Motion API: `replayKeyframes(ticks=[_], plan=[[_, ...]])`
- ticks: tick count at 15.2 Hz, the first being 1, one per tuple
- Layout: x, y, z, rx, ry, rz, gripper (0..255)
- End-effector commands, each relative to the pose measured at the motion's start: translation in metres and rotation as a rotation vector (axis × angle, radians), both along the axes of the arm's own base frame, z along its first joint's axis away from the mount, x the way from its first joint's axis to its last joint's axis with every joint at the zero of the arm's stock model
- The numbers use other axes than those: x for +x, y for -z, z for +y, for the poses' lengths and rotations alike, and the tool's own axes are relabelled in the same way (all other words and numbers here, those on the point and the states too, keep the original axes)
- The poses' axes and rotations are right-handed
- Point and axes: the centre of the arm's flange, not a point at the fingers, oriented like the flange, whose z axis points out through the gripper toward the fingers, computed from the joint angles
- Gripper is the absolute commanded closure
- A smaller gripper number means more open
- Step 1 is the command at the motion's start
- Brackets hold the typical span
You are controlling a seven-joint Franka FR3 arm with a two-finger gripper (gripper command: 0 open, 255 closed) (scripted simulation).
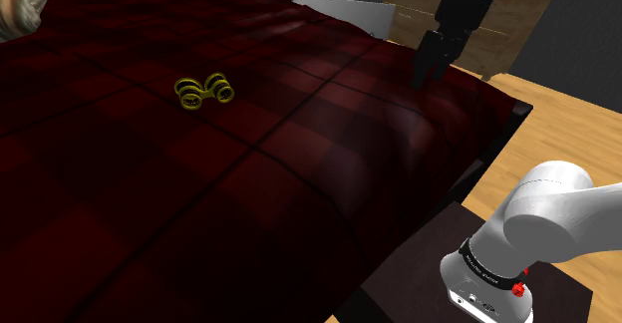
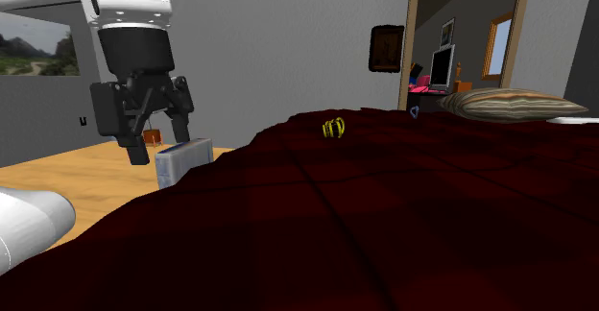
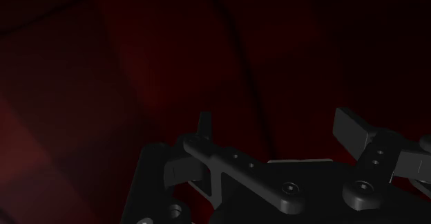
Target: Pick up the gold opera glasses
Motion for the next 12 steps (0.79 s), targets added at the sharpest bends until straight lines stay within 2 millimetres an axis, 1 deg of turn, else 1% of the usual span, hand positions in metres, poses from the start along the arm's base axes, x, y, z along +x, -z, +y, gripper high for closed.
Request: replayKeyframes(ticks=[1, 7, 12], plan=[[0.0, 0.0, 0.0, 0.0, 0.0, 0.0, 0], [0.058, -0.004, 0.053, -0.041, -0.124, -0.036, 0], [0.1, -0.007, 0.103, -0.075, -0.227, -0.066, 0]])
